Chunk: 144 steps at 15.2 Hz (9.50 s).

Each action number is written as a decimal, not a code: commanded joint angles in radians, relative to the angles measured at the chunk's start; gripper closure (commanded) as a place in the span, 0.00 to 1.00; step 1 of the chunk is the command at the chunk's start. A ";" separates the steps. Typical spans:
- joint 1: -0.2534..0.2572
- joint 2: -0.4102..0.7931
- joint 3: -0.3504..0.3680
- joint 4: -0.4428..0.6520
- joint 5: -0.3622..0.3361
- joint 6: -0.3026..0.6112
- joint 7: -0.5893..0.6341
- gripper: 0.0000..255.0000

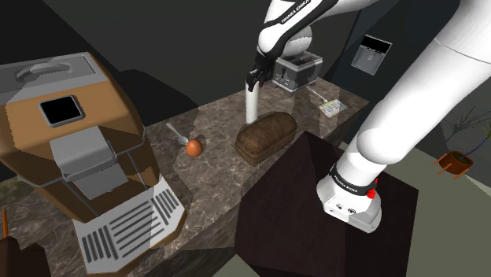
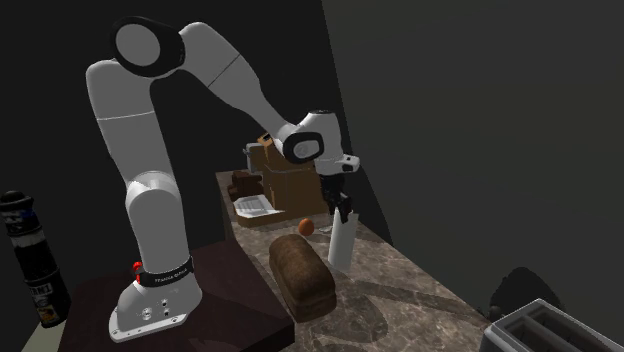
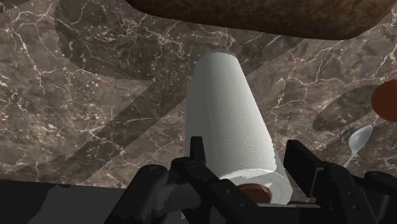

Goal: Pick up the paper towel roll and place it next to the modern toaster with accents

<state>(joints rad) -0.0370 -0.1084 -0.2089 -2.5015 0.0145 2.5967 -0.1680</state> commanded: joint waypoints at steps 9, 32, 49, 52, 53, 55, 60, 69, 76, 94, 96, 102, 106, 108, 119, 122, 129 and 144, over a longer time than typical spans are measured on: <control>-0.007 -0.096 0.010 0.053 -0.032 -0.148 0.028 1.00; -0.011 -0.214 0.028 0.263 -0.052 -0.474 0.050 1.00; -0.054 -0.090 -0.087 0.519 -0.015 -0.609 -0.128 1.00; -0.075 -0.017 -0.135 0.595 0.017 -0.619 -0.208 1.00; -0.083 0.009 -0.150 0.623 0.029 -0.623 -0.235 1.00; -0.100 0.065 -0.179 0.684 0.059 -0.635 -0.289 1.00; -0.165 0.225 -0.235 0.864 0.149 -0.683 -0.422 1.00; -0.384 0.595 -0.261 1.358 0.338 -0.864 -0.599 1.00; -0.537 0.829 -0.229 1.703 0.414 -0.978 -0.622 1.00; -0.452 0.759 -0.238 1.328 0.411 -0.692 -0.690 1.00; -0.449 0.760 -0.237 1.304 0.414 -0.667 -0.696 1.00; -0.441 0.772 -0.231 1.241 0.425 -0.597 -0.714 1.00; -0.438 0.784 -0.225 1.207 0.435 -0.553 -0.726 1.00; -0.438 0.791 -0.222 1.192 0.440 -0.532 -0.732 1.00; -0.441 0.846 -0.200 1.134 0.473 -0.424 -0.766 1.00; -0.444 0.864 -0.193 1.124 0.482 -0.397 -0.775 1.00; -0.445 0.870 -0.191 1.121 0.485 -0.389 -0.778 1.00; -0.434 0.788 -0.217 1.109 0.455 -0.457 -0.765 0.00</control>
<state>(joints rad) -0.4722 0.6817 -0.4249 -1.3925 0.4708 2.1423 -0.9341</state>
